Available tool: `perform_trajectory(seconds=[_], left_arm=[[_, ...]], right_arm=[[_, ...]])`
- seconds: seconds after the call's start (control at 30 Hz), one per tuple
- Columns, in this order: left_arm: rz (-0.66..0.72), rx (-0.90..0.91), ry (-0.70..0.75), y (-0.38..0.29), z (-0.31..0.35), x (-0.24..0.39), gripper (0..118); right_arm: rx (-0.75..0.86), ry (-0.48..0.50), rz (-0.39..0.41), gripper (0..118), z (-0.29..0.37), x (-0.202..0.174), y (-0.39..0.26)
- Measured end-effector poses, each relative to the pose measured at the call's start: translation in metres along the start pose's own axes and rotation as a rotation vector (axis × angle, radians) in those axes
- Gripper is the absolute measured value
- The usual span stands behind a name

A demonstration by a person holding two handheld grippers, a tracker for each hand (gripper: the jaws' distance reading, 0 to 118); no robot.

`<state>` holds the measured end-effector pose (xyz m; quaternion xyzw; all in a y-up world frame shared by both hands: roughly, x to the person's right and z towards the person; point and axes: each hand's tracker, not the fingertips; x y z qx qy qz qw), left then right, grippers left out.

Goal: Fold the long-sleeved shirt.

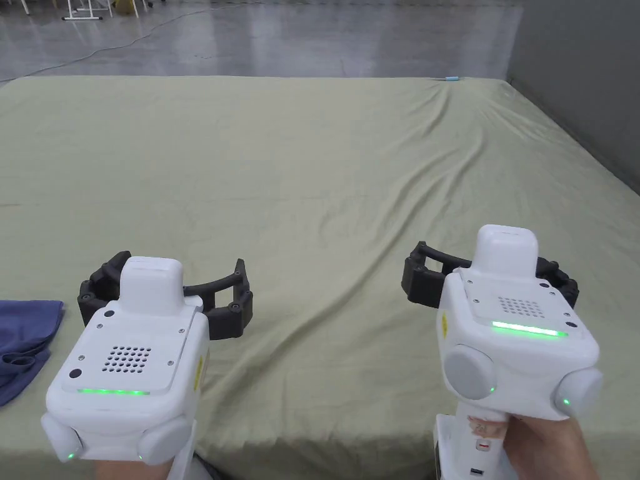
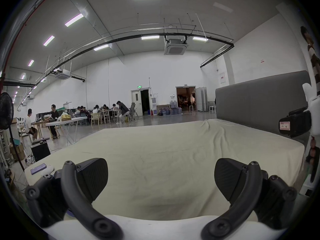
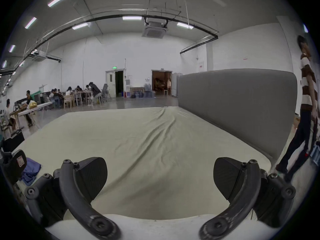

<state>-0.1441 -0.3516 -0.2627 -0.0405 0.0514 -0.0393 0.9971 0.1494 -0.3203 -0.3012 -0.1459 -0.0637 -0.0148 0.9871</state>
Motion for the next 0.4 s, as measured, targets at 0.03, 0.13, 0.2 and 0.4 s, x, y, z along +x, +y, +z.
perform_trajectory(seconds=[0.03,0.13,0.2,0.4], left_arm=[[-0.002,-0.001,-0.001,0.0,0.0,0.0,118],[-0.014,-0.002,-0.004,-0.001,0.001,0.001,118],[-0.016,0.0,-0.003,-0.001,0.001,0.001,118],[0.002,0.002,0.004,0.0,0.002,0.0,118]], right_arm=[[-0.009,0.011,0.003,118,0.0,0.0,0.0],[-0.012,-0.029,-0.01,118,-0.003,-0.003,0.001],[0.002,-0.016,-0.065,118,-0.003,0.003,0.002],[-0.045,0.019,-0.082,118,-0.004,0.025,0.01]])
